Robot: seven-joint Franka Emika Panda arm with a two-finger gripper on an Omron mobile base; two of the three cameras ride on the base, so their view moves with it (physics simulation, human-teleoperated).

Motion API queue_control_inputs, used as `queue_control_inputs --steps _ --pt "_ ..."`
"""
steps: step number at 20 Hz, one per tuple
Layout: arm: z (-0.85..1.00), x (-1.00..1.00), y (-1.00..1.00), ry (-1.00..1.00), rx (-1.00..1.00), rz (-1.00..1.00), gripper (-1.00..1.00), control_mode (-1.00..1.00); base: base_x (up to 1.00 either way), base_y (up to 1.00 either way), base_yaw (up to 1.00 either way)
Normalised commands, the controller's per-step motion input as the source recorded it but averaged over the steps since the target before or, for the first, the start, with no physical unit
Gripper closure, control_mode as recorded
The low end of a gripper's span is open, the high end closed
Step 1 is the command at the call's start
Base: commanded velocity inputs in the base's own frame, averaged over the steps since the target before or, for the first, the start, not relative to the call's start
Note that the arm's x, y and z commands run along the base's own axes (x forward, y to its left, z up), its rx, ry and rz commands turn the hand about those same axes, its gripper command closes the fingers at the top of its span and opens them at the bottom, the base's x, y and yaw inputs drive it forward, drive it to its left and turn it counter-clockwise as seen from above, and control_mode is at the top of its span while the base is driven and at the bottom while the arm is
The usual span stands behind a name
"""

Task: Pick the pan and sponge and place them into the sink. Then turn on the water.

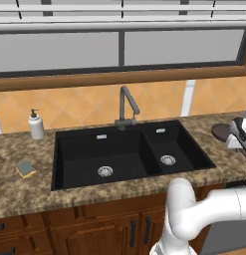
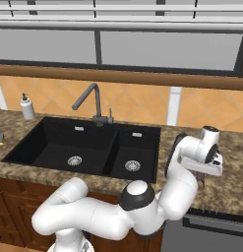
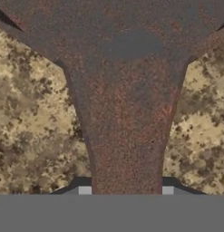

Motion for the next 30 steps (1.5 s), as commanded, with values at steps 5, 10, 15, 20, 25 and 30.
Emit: queue_control_inputs --steps 5,10,15,20,25,30 --pt "0.08 -0.32 0.51 -0.05 0.01 -0.02 1.00 -1.00 0.00 0.00 0.00" --pt "0.57 -0.52 0.64 -0.11 0.00 -0.02 1.00 -1.00 0.00 0.00 0.00" --pt "0.77 -0.64 0.74 -0.04 0.00 -0.05 1.00 -1.00 0.00 0.00 0.00" --pt "0.65 -0.69 0.98 0.00 0.00 -0.10 1.00 -1.00 0.00 0.00 0.00" --pt "0.62 -0.54 1.00 0.00 0.00 -0.17 1.00 -1.00 0.00 0.00 0.00" --pt "0.51 -0.24 1.00 0.01 -0.01 -0.23 1.00 -1.00 0.00 0.00 0.00"
